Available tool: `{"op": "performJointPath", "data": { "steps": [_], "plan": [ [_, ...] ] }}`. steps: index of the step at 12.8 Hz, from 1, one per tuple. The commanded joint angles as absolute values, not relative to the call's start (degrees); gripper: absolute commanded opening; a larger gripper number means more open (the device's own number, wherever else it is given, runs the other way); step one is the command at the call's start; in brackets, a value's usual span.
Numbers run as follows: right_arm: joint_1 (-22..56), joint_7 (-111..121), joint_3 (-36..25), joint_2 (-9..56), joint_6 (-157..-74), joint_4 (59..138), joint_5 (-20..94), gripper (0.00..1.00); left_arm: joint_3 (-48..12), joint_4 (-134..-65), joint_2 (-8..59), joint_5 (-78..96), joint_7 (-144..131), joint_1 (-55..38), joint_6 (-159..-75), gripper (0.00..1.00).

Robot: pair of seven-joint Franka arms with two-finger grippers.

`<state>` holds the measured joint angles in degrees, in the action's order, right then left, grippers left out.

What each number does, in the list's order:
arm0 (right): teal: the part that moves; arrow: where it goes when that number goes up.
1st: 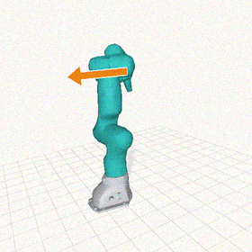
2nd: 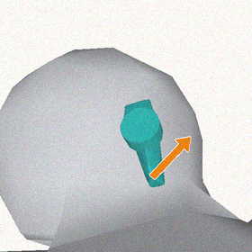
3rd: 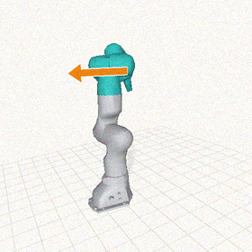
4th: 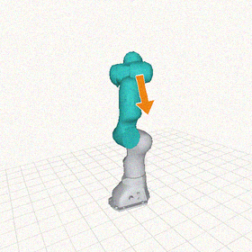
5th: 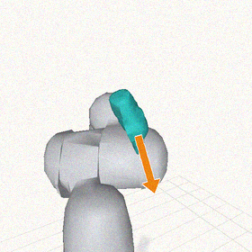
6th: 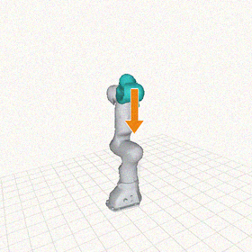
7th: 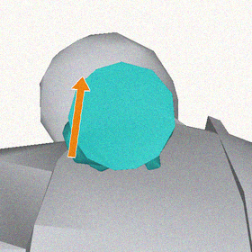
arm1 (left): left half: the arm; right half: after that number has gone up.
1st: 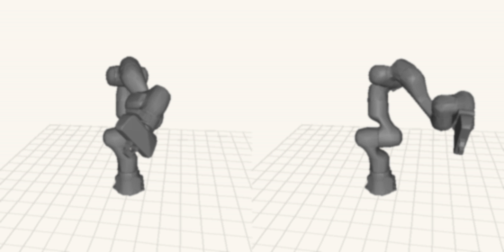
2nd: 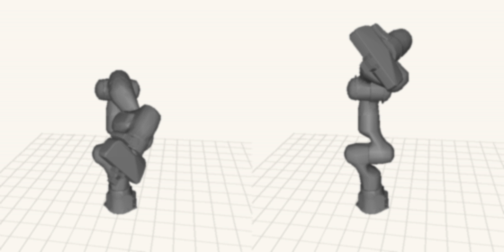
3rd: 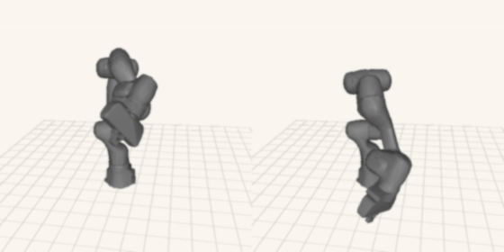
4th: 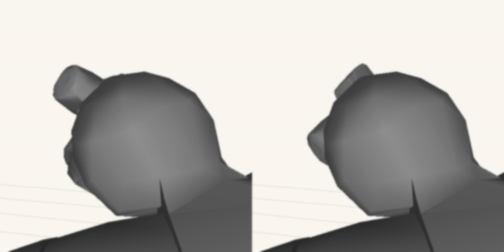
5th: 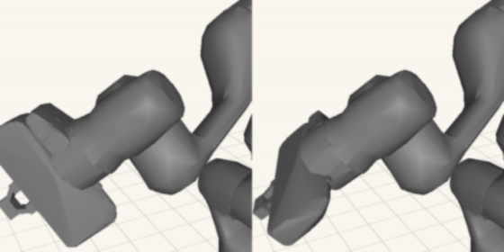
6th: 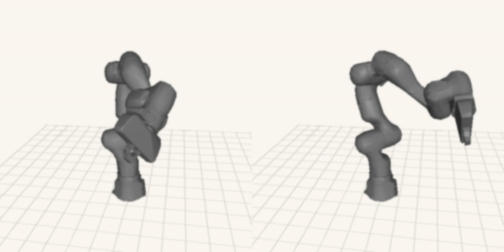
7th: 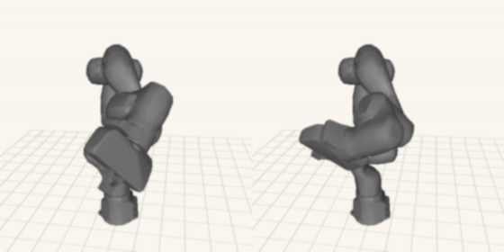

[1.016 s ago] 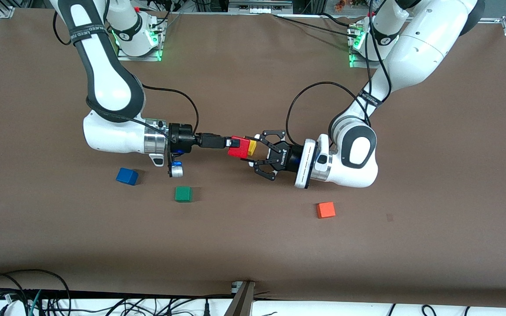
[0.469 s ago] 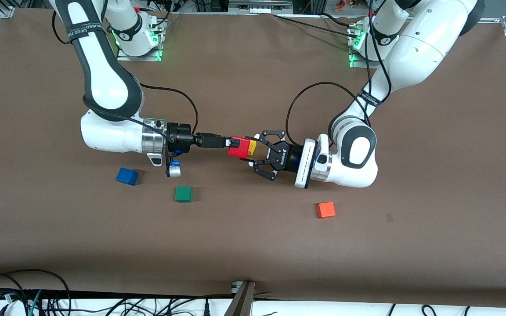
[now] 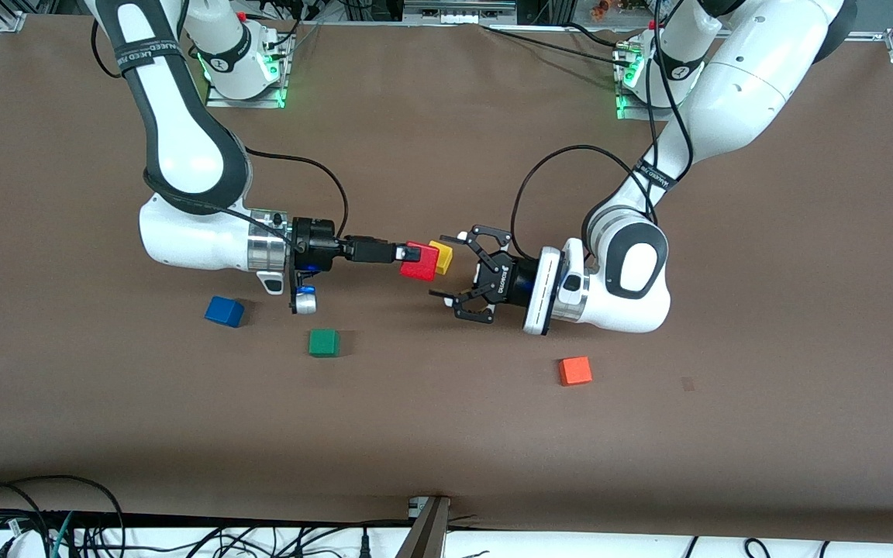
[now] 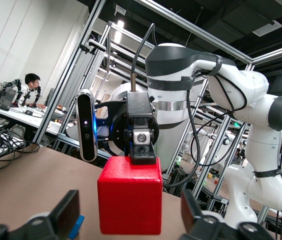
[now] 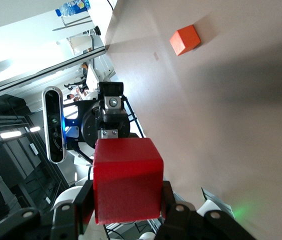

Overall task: Pass red block to right arm, stack on blue
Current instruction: 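Open the left gripper while the right gripper pulls the red cube away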

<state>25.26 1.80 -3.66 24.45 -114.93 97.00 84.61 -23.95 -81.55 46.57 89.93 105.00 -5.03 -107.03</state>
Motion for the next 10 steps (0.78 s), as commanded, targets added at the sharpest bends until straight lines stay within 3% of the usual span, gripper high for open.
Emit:
{"op": "performJointPath", "data": {
  "steps": [1, 5, 10],
  "plan": [
    [24.79, 2.64, -4.66, 23.12, -114.61, 97.30, 82.11, 0.00, -23.91, -80.33, 47.02, 90.88, 103.90, -3.79, -106.61, 1.00],
    [24.79, 3.78, -10.36, 23.20, -114.17, 95.37, 57.73, 0.00, -23.21, -79.55, 46.06, 85.19, 103.01, 1.22, -107.22, 1.00],
    [20.75, 7.73, -12.48, 24.34, -114.00, 95.53, 24.66, 0.00, -13.37, -74.82, 43.68, 66.14, 90.47, 2.46, -106.79, 1.00]
  ]
}}
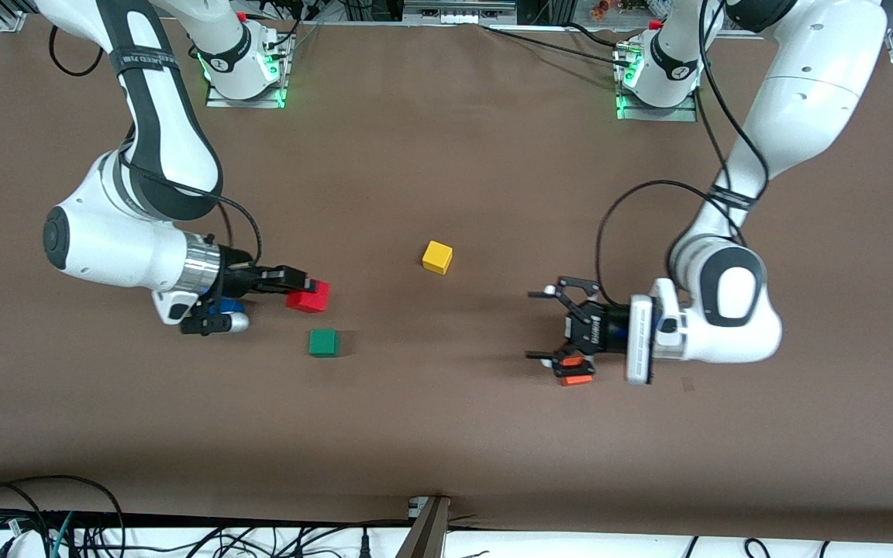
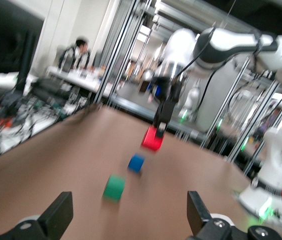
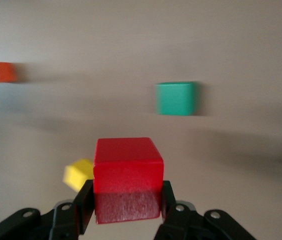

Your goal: Pass red block to right arm, stack on blue

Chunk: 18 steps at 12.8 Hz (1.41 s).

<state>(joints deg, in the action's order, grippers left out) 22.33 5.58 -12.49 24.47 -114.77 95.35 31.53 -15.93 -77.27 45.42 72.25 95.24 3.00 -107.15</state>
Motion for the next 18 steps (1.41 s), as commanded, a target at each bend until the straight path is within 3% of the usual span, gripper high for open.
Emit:
{"op": "performJointPath", "data": {
  "steps": [1, 7, 10, 14, 18],
  "plan": [
    [20.22, 7.73, -12.57, 24.43, -113.21, 95.89, 18.87, 0.00, -11.97, -74.19, 43.07, 61.22, 87.31, 3.07, -106.79, 1.00],
    [18.98, 7.03, -15.29, 27.06, -110.65, 98.17, 4.06, 0.00, -4.32, -74.97, 36.49, 35.31, 75.35, 4.83, -105.04, 1.00],
    [18.99, 6.86, -15.38, 29.35, -111.44, 98.09, 3.52, 0.00, -0.89, -74.97, 32.71, 20.78, 66.91, 5.19, -99.60, 1.00],
    [19.07, 6.50, -15.38, 30.93, -113.37, 98.17, 3.52, 0.00, 0.88, -78.39, 22.17, 3.91, 48.65, 5.01, -96.87, 1.00],
    [19.07, 6.50, -15.38, 31.64, -115.39, 98.09, 3.43, 0.00, 0.35, -79.54, 16.54, -1.14, 39.04, 4.66, -92.82, 1.00]
  ]
}}
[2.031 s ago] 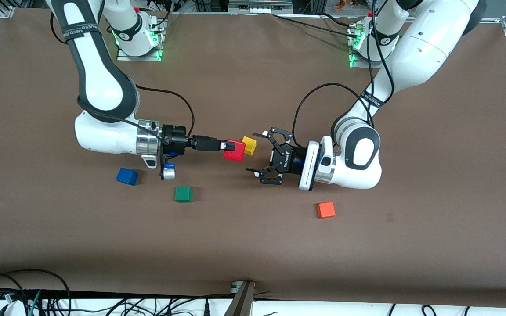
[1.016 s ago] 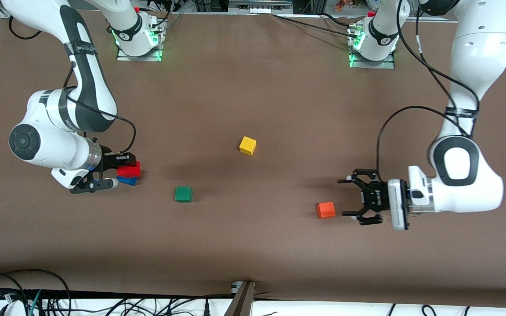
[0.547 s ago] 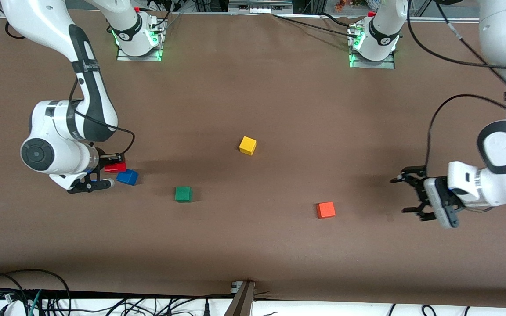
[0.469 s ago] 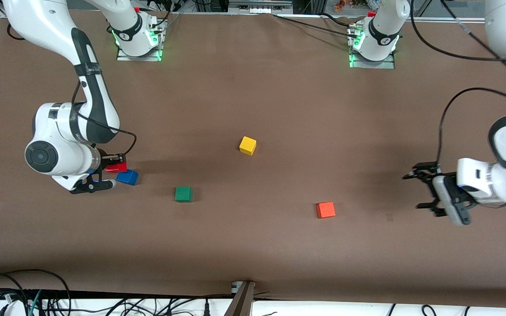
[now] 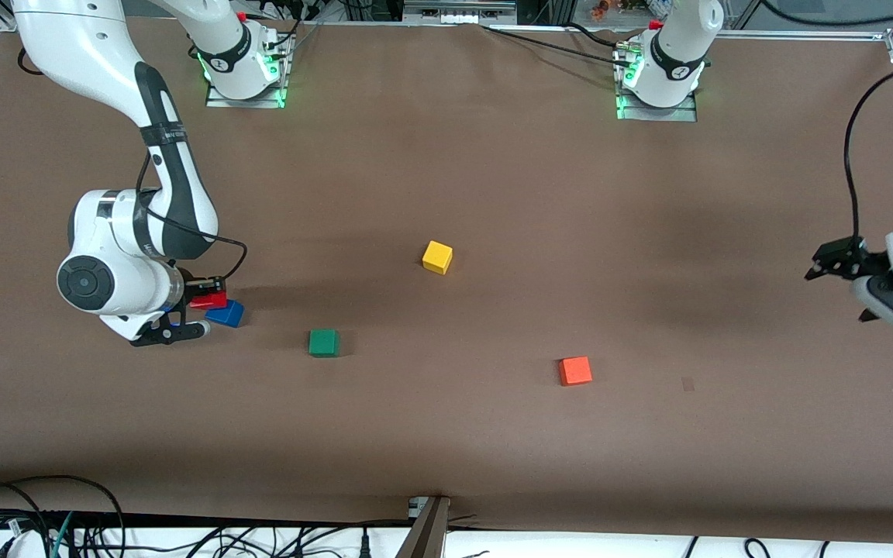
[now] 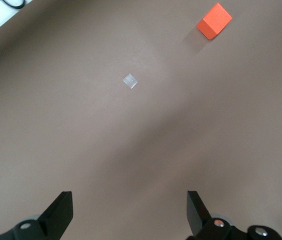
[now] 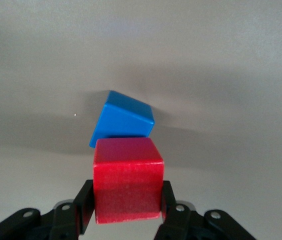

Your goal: Pass red block to right arm, stack on blue

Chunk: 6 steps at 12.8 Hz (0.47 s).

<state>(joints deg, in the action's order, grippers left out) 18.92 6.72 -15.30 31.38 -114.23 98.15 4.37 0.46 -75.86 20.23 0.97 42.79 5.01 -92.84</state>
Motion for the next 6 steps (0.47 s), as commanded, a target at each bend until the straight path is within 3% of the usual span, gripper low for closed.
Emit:
{"op": "performJointPath", "data": {
  "steps": [1, 5, 6],
  "plan": [
    [19.16, 6.42, -15.38, 31.90, -116.27, 98.09, 3.08, 0.00, 0.26, -79.54, 15.48, -1.32, 35.28, 4.57, -91.33, 1.00],
    [19.34, 6.42, -15.38, 32.52, -117.51, 97.91, 2.99, 0.00, -1.31, -79.63, 11.70, -5.01, 17.44, 1.06, -86.93, 1.00],
    [19.34, 6.42, -15.38, 32.52, -117.51, 97.65, 2.90, 0.23, -1.84, -79.45, 11.25, -5.53, 16.01, 0.79, -86.23, 1.00]
  ]
}}
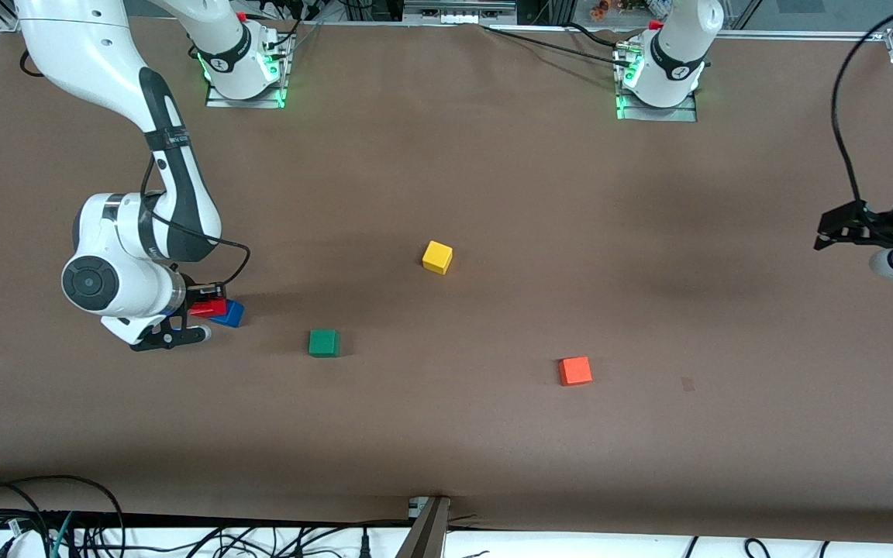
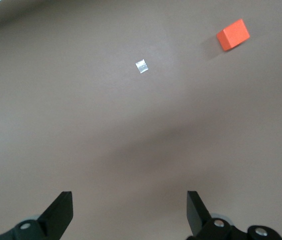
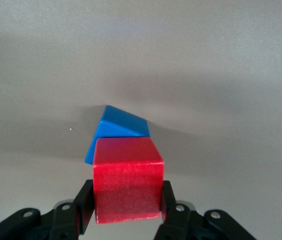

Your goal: Pass red block to right arm, stack on blue

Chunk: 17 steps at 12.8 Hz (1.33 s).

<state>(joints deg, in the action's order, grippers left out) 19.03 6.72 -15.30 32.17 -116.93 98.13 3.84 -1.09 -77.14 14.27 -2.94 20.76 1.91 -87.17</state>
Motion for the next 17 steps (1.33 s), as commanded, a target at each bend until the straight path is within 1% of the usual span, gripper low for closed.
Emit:
{"op": "performJointPath", "data": {
  "steps": [1, 4, 6, 7, 9, 11, 12, 15, 17],
  "plan": [
    [19.16, 6.50, -15.38, 32.52, -117.51, 97.30, 2.90, 0.99, -1.67, -79.89, 10.21, -5.89, 14.87, -0.51, -85.79, 1.00],
    [19.16, 7.29, -15.38, 31.82, -116.72, 94.32, 2.90, 1.00, -1.84, -84.97, 6.25, -6.42, 14.76, -1.85, -85.78, 1.00],
    [19.16, 7.56, -15.47, 30.42, -114.80, 91.95, 2.99, 1.00, -1.85, -85.87, 4.93, -6.42, 14.50, -0.71, -85.87, 1.00],
    [19.07, 7.65, -15.56, 29.54, -112.96, 90.28, 2.90, 1.00, -1.76, -85.87, 4.83, -6.50, 14.33, -0.36, -85.87, 1.00],
    [19.07, 7.73, -16.26, 27.43, -107.78, 87.29, 2.99, 1.00, -1.85, -88.14, 4.05, -6.94, 14.33, 1.75, -87.27, 1.00],
    [19.07, 7.65, -16.78, 24.62, -102.85, 85.26, 3.16, 1.00, -2.02, -92.00, 1.25, -6.94, 14.33, 1.85, -87.45, 1.00],
    [19.07, 7.47, -16.87, 22.78, -100.40, 84.99, 3.25, 1.00, -4.02, -92.98, 1.06, -7.20, 14.41, 1.76, -87.19, 1.00],
    [19.16, 6.68, -17.05, 16.98, -92.32, 84.82, 3.34, 1.00, -5.71, -92.99, 2.10, -6.77, 14.33, 1.85, -87.36, 1.00],
    [19.16, 6.77, -16.35, 13.21, -90.71, 84.81, 2.73, 1.00, -5.71, -92.46, 2.20, -6.68, 14.33, 1.85, -88.58, 1.00]
  ]
}}
